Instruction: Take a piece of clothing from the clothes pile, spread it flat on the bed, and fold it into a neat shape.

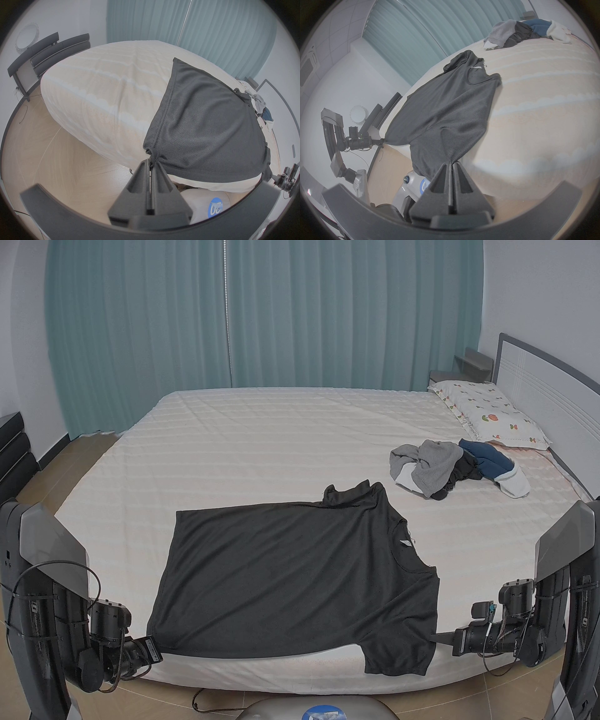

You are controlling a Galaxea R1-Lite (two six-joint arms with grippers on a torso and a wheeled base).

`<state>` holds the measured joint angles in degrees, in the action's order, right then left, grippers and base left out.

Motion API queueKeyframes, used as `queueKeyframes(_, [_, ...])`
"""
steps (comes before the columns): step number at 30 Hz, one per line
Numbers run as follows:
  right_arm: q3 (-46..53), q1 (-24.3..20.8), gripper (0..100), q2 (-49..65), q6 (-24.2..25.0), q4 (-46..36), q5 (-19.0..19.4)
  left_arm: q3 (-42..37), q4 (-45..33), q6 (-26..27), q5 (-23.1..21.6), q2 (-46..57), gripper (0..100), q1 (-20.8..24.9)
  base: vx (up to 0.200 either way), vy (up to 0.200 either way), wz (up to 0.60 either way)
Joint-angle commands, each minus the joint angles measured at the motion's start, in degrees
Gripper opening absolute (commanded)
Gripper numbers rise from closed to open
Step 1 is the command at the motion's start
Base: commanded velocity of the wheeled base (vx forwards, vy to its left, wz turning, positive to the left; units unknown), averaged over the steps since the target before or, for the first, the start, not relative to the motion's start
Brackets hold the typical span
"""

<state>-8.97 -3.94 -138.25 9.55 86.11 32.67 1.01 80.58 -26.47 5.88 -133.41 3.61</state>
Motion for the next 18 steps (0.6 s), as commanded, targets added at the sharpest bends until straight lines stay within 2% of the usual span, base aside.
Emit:
queueKeyframes(1, [1.94,2.09,0,1.85,-0.14,0.02,0.02,-0.92,0.02,0.1,0.01,0.44,0,-0.09,0.0,0.0,0.0])
queueKeyframes(13, [8.97,3.32,0,6.51,-0.32,-0.33,-0.15,-1.01,-2.88,0.89,0.1,5.88,0,-1.59,0.0,0.0,0.0])
queueKeyframes(18, [8.97,3.5,0,8.18,-0.32,-2.71,-3.67,-1.01,-7.54,1.59,-0.16,10.28,0,-2.11,0.0,0.0,0.0])
